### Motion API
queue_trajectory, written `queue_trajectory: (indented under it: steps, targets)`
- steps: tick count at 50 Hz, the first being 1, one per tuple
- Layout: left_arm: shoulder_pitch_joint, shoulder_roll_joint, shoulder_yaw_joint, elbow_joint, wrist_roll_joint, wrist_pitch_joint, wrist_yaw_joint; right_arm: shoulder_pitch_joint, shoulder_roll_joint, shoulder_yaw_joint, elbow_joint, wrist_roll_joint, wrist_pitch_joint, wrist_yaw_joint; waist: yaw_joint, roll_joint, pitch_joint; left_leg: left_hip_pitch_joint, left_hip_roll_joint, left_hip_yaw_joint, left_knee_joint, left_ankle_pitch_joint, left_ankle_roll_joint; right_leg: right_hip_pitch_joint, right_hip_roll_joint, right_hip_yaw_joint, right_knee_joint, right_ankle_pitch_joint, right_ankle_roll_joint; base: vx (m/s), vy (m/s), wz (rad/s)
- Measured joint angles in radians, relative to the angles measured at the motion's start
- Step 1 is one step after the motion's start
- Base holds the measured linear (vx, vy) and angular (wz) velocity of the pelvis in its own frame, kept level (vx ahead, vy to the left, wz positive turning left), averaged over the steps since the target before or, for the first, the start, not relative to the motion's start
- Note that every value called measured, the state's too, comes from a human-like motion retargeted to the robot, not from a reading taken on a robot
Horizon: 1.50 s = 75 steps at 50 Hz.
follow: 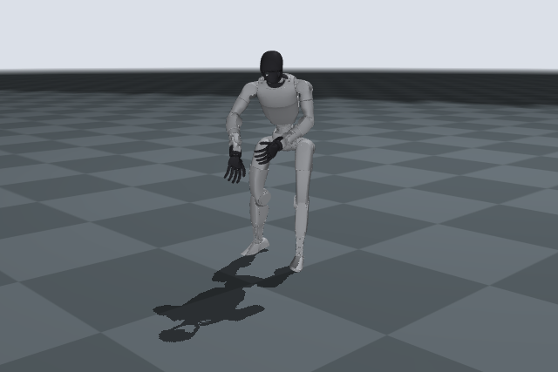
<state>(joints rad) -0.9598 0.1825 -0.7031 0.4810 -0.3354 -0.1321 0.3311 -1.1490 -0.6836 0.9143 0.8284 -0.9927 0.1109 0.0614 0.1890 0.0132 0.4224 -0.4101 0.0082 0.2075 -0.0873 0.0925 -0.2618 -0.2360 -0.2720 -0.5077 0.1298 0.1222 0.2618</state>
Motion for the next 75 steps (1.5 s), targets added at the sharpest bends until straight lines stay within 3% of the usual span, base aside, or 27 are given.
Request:
queue_trajectory:
  steps: [5,11,12,13,14,15,16,17,18,19,20,21,22,23,25,27,29,32,38,42,48,52,57,62,65,70,75]
  targets:
    - [0.393,0.161,0.101,-0.197,0.079,-0.016,-0.011,0.26,0.156,-0.112,-0.19,-0.075,0.019,-0.122,0.043,-0.007,-0.003,0.064,-0.008,0.016,0.0,-0.03,0.0,0.053,-0.018,0.007,0.0,-0.002,0.0,0.18,0.0,-0.13]
    - [0.862,0.387,0.249,-0.397,0.061,-0.06,-0.072,0.482,0.314,-0.007,-0.394,-0.109,-0.099,-0.094,0.114,0.029,0.029,0.122,-0.037,0.029,0.0,-0.051,0.0,0.1,-0.06,-0.015,0.035,-0.011,0.0,0.16,0.02,0.11]
    - [0.918,0.419,0.264,-0.424,0.035,-0.056,-0.091,0.513,0.35,0.007,-0.417,0.001,-0.101,-0.065,0.126,0.038,0.036,0.129,-0.04,0.029,0.0,-0.053,0.0,0.107,-0.064,-0.019,0.039,-0.012,0.0,0.13,-0.03,0.25]
    - [0.96,0.446,0.275,-0.45,-0.01,-0.038,-0.115,0.561,0.413,-0.01,-0.443,0.304,-0.069,-0.008,0.135,0.046,0.045,0.137,-0.041,0.027,0.0,-0.054,0.0,0.118,-0.067,-0.023,0.043,-0.015,0.0,0.11,-0.05,0.24]
    - [0.986,0.469,0.283,-0.467,-0.012,-0.038,-0.13,0.559,0.416,0.016,-0.445,0.223,-0.069,-0.025,0.145,0.055,0.05,0.139,-0.041,0.03,0.0,-0.052,0.0,0.121,-0.067,-0.025,0.045,-0.015,0.0,0.08,-0.05,0.19]
    - [1.002,0.49,0.29,-0.481,0.008,-0.046,-0.14,0.531,0.39,0.065,-0.434,-0.051,-0.083,-0.078,0.153,0.064,0.053,0.136,-0.04,0.035,0.0,-0.049,0.0,0.118,-0.066,-0.026,0.045,-0.012,0.0,0.0,0.0,0.0]
    - [0.991,0.491,0.283,-0.487,0.01,-0.043,-0.149,0.529,0.391,0.061,-0.434,-0.056,-0.082,-0.083,0.155,0.069,0.057,0.136,-0.038,0.034,0.0,-0.047,0.0,0.121,-0.064,-0.03,0.046,-0.012,0.0,0.03,-0.05,0.19]
    - [0.969,0.488,0.271,-0.488,0.01,-0.046,-0.141,0.52,0.391,0.05,-0.423,-0.088,-0.044,-0.151,0.155,0.072,0.061,0.135,-0.036,0.034,0.0,-0.044,0.0,0.123,-0.062,-0.034,0.046,-0.012,0.0,0.02,-0.06,0.26]
    - [0.927,0.477,0.251,-0.483,0.006,-0.059,-0.102,0.497,0.389,0.026,-0.39,-0.178,0.068,-0.346,0.152,0.069,0.064,0.132,-0.035,0.032,0.0,-0.041,0.001,0.124,-0.06,-0.039,0.047,-0.011,0.0,0.0,-0.05,0.28]
    - [0.873,0.45,0.224,-0.468,0.011,-0.054,-0.103,0.491,0.373,0.009,-0.396,-0.05,0.019,-0.312,0.146,0.066,0.066,0.128,-0.034,0.029,0.0,-0.039,0.003,0.124,-0.057,-0.045,0.047,-0.011,-0.001,-0.01,-0.04,0.32]
    - [0.813,0.416,0.193,-0.448,0.02,-0.041,-0.125,0.492,0.35,-0.003,-0.421,0.187,-0.112,-0.163,0.137,0.062,0.066,0.124,-0.034,0.024,0.0,-0.036,0.006,0.124,-0.055,-0.051,0.047,-0.01,-0.002,-0.01,-0.04,0.39]
    - [0.726,0.372,0.145,-0.415,-0.043,-0.017,-0.078,0.555,0.433,-0.132,-0.446,1.187,-0.147,-0.277,0.126,0.05,0.065,0.118,-0.034,0.017,0.0,-0.036,0.002,0.126,-0.051,-0.06,0.044,-0.01,-0.001,-0.01,-0.03,0.42]
    - [0.639,0.326,0.102,-0.376,-0.087,0.0,-0.04,0.587,0.488,-0.236,-0.449,1.934,-0.2,-0.366,0.116,0.036,0.062,0.111,-0.033,0.01,0.0,-0.034,0.0,0.125,-0.046,-0.067,0.04,-0.008,0.0,-0.04,-0.03,0.35]
    - [0.551,0.28,0.071,-0.326,-0.092,0.002,-0.018,0.556,0.491,-0.291,-0.406,2.173,-0.29,-0.408,0.106,0.017,0.056,0.099,-0.03,0.006,0.0,-0.032,0.0,0.117,-0.039,-0.071,0.035,-0.005,0.0,-0.06,-0.03,0.24]
    - [0.37,0.17,0.021,-0.19,-0.076,0.02,0.012,0.457,0.443,-0.358,-0.294,2.308,-0.326,-0.416,0.088,-0.023,0.044,0.08,-0.023,-0.005,0.0,-0.029,0.0,0.104,-0.027,-0.077,0.029,-0.005,0.0,-0.07,-0.04,0.18]
    - [0.177,0.076,-0.017,-0.037,-0.052,0.027,0.064,0.322,0.378,-0.398,-0.163,2.3,-0.316,-0.435,0.07,-0.065,0.079,0.089,-0.019,-0.021,0.0,-0.032,0.0,0.119,-0.021,-0.08,0.032,-0.011,0.0,-0.04,-0.04,0.21]
    - [0.084,-0.012,-0.017,0.066,-0.044,0.033,0.108,0.255,0.328,-0.461,-0.044,2.262,-0.302,-0.485,0.057,-0.092,0.039,0.07,-0.011,-0.032,0.0,-0.032,0.0,0.102,-0.011,-0.082,0.035,0.0,0.0,0.02,-0.01,0.2]
    - [0.036,-0.036,-0.01,0.066,-0.056,0.022,0.119,0.199,0.273,-0.508,0.032,2.181,-0.29,-0.52,0.032,-0.099,0.049,0.097,0.0,-0.059,0.0,-0.04,0.0,0.112,-0.016,-0.081,0.088,0.018,-0.01,0.08,0.01,0.28]
    - [0.348,0.122,0.092,-0.187,-0.101,0.008,0.058,0.366,0.339,-0.456,-0.185,2.078,-0.287,-0.533,0.049,-0.007,0.064,0.157,0.087,-0.068,0.0,-0.049,0.0,0.017,-0.004,-0.021,0.341,0.072,-0.083,0.11,-0.03,-0.2]
    - [0.683,0.265,0.207,-0.314,-0.096,-0.026,0.043,0.546,0.481,-0.359,-0.347,2.028,-0.305,-0.558,0.083,0.043,0.083,0.191,0.119,-0.042,0.0,-0.058,0.01,-0.069,-0.001,0.03,0.44,0.053,-0.079,0.12,-0.07,-0.37]
    - [1.073,0.456,0.32,-0.434,-0.185,-0.067,0.024,0.719,0.634,-0.17,-0.422,1.953,-0.264,-0.549,0.123,0.089,0.098,0.198,0.107,-0.005,0.0,-0.073,0.049,-0.12,-0.015,0.007,0.179,0.084,-0.033,0.09,-0.13,-0.18]
    - [1.111,0.505,0.309,-0.511,-0.219,-0.097,0.026,0.757,0.676,-0.128,-0.457,2.053,-0.315,-0.596,0.124,0.087,0.098,0.182,0.106,0.011,0.0,-0.072,0.031,-0.154,0.001,-0.038,-0.094,0.115,0.0,0.0,-0.39,-0.03]
    - [0.805,0.382,0.197,-0.471,-0.153,-0.054,0.049,0.652,0.6,-0.235,-0.445,2.114,-0.316,-0.581,0.073,0.059,0.098,0.172,0.117,-0.006,0.0,-0.052,0.001,-0.209,0.015,-0.073,-0.217,0.059,0.0,-0.06,-0.46,0.28]
    - [0.297,0.087,0.081,-0.095,-0.099,0.057,0.008,0.415,0.418,-0.401,-0.232,2.151,-0.289,-0.525,0.002,0.04,0.09,0.179,0.112,-0.066,0.0,-0.037,0.001,-0.176,-0.023,-0.163,-0.217,0.113,0.0,0.07,-0.32,0.68]
    - [0.109,-0.054,0.062,0.098,-0.125,0.049,0.063,0.253,0.333,-0.485,-0.021,2.106,-0.29,-0.579,-0.043,0.042,0.083,0.191,0.128,-0.085,0.0,-0.034,0.001,-0.147,-0.025,-0.205,-0.213,0.167,0.0,0.14,-0.33,0.44]
    - [0.172,0.007,0.08,-0.074,-0.116,0.001,0.063,0.202,0.311,-0.532,0.004,1.976,-0.27,-0.651,-0.094,0.072,0.076,0.244,0.181,-0.037,0.0,-0.032,0.016,-0.128,-0.005,-0.195,-0.135,0.133,0.0,0.22,-0.32,-0.11]
    - [0.599,0.133,0.191,-0.404,-0.152,0.007,0.044,0.505,0.4,-0.407,-0.354,1.96,-0.278,-0.643,-0.117,0.108,0.077,0.339,0.191,0.075,0.0,0.004,0.039,-0.071,0.011,-0.152,-0.113,0.082,0.0,0.28,-0.26,-0.45]
